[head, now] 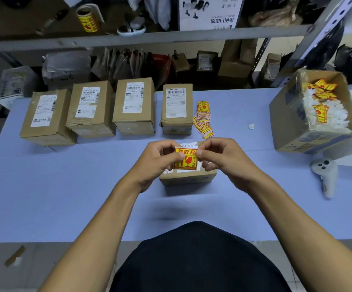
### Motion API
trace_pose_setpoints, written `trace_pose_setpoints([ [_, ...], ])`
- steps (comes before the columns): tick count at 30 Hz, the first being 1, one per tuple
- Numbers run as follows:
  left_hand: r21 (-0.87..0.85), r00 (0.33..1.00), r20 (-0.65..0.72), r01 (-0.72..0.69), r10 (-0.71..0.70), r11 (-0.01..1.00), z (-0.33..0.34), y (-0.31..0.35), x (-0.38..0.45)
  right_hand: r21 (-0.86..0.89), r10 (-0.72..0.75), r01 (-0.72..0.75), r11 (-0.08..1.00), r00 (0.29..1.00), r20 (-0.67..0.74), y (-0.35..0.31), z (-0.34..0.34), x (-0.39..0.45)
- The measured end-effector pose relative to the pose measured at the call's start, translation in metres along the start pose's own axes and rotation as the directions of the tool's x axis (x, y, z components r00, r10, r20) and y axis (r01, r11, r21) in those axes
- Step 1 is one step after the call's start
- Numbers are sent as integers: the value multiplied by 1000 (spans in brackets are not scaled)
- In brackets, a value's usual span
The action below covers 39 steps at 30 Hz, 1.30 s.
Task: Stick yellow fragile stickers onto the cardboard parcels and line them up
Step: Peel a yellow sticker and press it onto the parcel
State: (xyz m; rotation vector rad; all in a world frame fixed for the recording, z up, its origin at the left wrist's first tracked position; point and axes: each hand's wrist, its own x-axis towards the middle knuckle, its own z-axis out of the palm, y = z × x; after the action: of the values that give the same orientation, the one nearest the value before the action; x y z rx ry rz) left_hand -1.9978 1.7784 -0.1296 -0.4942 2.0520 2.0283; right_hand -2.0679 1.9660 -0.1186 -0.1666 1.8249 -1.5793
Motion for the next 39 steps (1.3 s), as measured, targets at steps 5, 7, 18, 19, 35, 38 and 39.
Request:
trace_pose_setpoints([
  [5, -97, 1000, -12, -12, 10, 995, 5, 2, -1, 67, 1, 1, 998, 1000, -20, -2, 6, -4],
  [7, -157, 1000, -16, -5, 3, 988, 9, 2, -2, 87, 14, -14, 996, 1000, -4, -3, 8, -6],
  [18, -109, 998, 60, 17, -10, 994, 6, 10, -3, 154, 121, -138, 978, 986, 119, -10, 3, -10],
  [19, -101, 998, 65, 22, -15, 995, 6, 10, -3, 155, 123, -142, 978, 984, 126, -10, 3, -10],
  [35, 113, 921, -326, -188, 216, 976, 25, 8, -10, 426, 34, -69, 902, 995, 91, -6, 18, -17],
  [38, 445, 801, -319, -346, 507, 826, 31, 12, -17, 414, 1, -2, 910, 1000, 3, -4, 21, -16],
  [39, 495, 775, -278, -390, 567, 776, 32, 13, -19, 392, -18, 24, 920, 1000, -18, -3, 22, -16],
])
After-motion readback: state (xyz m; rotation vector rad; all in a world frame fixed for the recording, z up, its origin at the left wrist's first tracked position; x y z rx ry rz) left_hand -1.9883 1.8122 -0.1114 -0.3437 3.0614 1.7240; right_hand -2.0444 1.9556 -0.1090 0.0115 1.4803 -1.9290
